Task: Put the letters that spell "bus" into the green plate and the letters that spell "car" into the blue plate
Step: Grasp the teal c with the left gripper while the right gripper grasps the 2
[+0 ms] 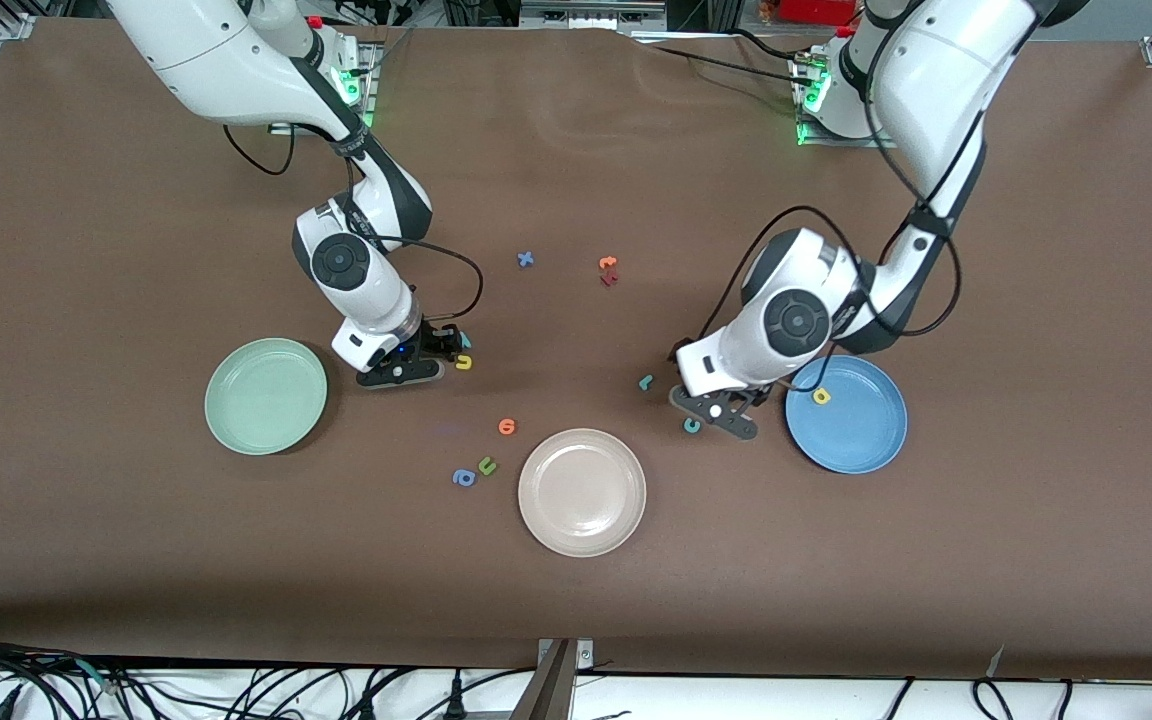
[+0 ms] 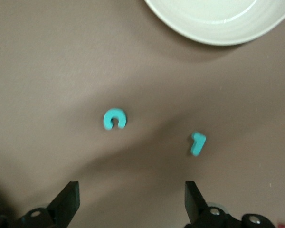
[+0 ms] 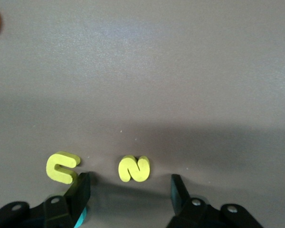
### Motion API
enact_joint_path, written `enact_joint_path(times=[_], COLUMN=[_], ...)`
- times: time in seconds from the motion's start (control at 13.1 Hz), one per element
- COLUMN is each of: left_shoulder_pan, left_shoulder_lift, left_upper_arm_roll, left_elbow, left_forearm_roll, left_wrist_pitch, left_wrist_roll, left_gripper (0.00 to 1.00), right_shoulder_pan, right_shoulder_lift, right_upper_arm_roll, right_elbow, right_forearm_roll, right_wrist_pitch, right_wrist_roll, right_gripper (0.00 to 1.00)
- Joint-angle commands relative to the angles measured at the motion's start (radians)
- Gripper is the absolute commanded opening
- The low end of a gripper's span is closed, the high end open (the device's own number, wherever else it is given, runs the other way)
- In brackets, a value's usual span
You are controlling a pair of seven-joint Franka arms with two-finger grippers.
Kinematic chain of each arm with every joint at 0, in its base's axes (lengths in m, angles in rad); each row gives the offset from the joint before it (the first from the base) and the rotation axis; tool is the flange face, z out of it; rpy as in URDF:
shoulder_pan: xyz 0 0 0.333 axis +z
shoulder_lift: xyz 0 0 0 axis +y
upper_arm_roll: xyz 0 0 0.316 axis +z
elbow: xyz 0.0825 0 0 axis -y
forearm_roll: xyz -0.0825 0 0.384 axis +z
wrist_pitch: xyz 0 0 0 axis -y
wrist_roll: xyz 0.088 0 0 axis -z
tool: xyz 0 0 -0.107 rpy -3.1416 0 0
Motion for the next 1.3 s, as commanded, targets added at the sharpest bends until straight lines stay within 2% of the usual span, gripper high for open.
enact_joint_path(times=[0.0, 0.15, 0.31, 0.38, 0.46, 0.53, 0.61, 0.69, 0.76, 0.84, 0.99, 1.07, 1.22], left_shoulder_pan=[-0.037, -0.048, -0.05, -0.05, -0.05, -0.05, -0.05, -0.047, -0.048, -0.05, -0.048, -0.048, -0.04], left_shoulder_lift=[0.097, 0.155, 0.188, 0.194, 0.195, 0.195, 0.195, 0.195, 0.197, 0.212, 0.244, 0.244, 0.223], left_upper_arm_roll=[0.03, 0.041, 0.044, 0.043, 0.043, 0.043, 0.043, 0.043, 0.044, 0.044, 0.044, 0.044, 0.044], left_elbow=[0.136, 0.185, 0.2, 0.199, 0.196, 0.196, 0.196, 0.194, 0.19, 0.19, 0.185, 0.185, 0.19], left_forearm_roll=[0.014, 0.061, 0.072, 0.072, 0.074, 0.074, 0.074, 0.074, 0.074, 0.081, 0.129, 0.131, 0.132], left_wrist_pitch=[-0.009, -0.007, 0.048, 0.062, 0.063, 0.064, 0.064, 0.064, 0.064, 0.064, 0.094, 0.097, 0.084], left_wrist_roll=[0.01, 0.007, 0.005, 0.005, 0.005, 0.005, 0.007, 0.01, 0.008, 0.008, -0.001, -0.019, -0.019], left_gripper=[0.91, 0.9, 0.9, 0.89, 0.85, 0.77, 0.65, 0.41, 0.23, 0.13, 0.12, 0.12, 0.05], right_shoulder_pan=[0.005, 0.005, 0.007, 0.007, 0.007, 0.008, 0.008, 0.008, 0.007, 0.007, 0.002, -0.004, -0.031], right_shoulder_lift=[0.027, 0.035, 0.042, 0.046, 0.046, 0.046, 0.046, 0.044, 0.041, 0.035, 0.003, -0.025, -0.081], right_upper_arm_roll=[-0.018, -0.019, -0.018, -0.018, -0.018, -0.018, -0.018, -0.018, -0.018, -0.019, -0.032, -0.047, -0.068], right_elbow=[0.024, 0.024, 0.024, 0.024, 0.024, 0.024, 0.024, 0.024, 0.024, 0.025, 0.024, 0.024, 0.025], right_forearm_roll=[-0.018, -0.018, -0.018, -0.018, -0.018, -0.018, -0.018, -0.018, -0.018, -0.018, -0.018, -0.018, -0.013], right_wrist_pitch=[0.014, 0.031, 0.042, 0.043, 0.046, 0.049, 0.049, 0.049, 0.049, 0.048, 0.037, 0.004, -0.098], right_wrist_roll=[0.016, 0.014, 0.014, 0.016, 0.016, 0.016, 0.016, 0.016, 0.014, 0.014, -0.007, -0.023, -0.139], right_gripper=[0.77, 0.73, 0.68, 0.63, 0.54, 0.44, 0.31, 0.18, 0.08, 0.0, 0.0, 0.0, 0.0])
